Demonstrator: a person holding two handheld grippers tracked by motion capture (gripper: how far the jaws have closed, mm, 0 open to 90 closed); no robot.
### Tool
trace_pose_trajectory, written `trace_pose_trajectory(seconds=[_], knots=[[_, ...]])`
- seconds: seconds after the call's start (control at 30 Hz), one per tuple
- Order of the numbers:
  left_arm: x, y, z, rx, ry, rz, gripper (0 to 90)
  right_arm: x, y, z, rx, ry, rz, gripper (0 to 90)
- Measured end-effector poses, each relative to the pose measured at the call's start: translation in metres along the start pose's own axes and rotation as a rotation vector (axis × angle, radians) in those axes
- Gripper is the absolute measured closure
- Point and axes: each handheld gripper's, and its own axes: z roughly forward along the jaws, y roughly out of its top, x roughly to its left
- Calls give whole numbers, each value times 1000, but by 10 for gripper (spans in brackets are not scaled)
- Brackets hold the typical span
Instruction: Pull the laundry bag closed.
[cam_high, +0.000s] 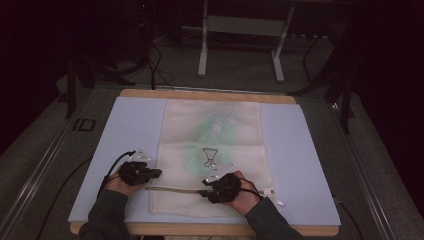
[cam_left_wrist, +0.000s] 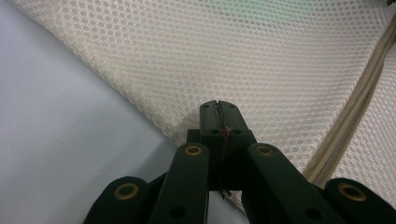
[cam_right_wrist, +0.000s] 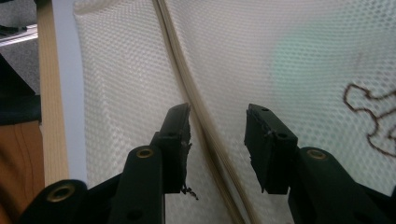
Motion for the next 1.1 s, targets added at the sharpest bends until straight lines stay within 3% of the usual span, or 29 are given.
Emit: trace_pose_trajectory(seconds=[0.6,1.1], knots=[[5,-2,-5,-14,23,-31,896,9,24,21,-10,39,-38,619],[5,-2,-5,-7,26,-25,897,16,42,40,-11,49,-70,651]])
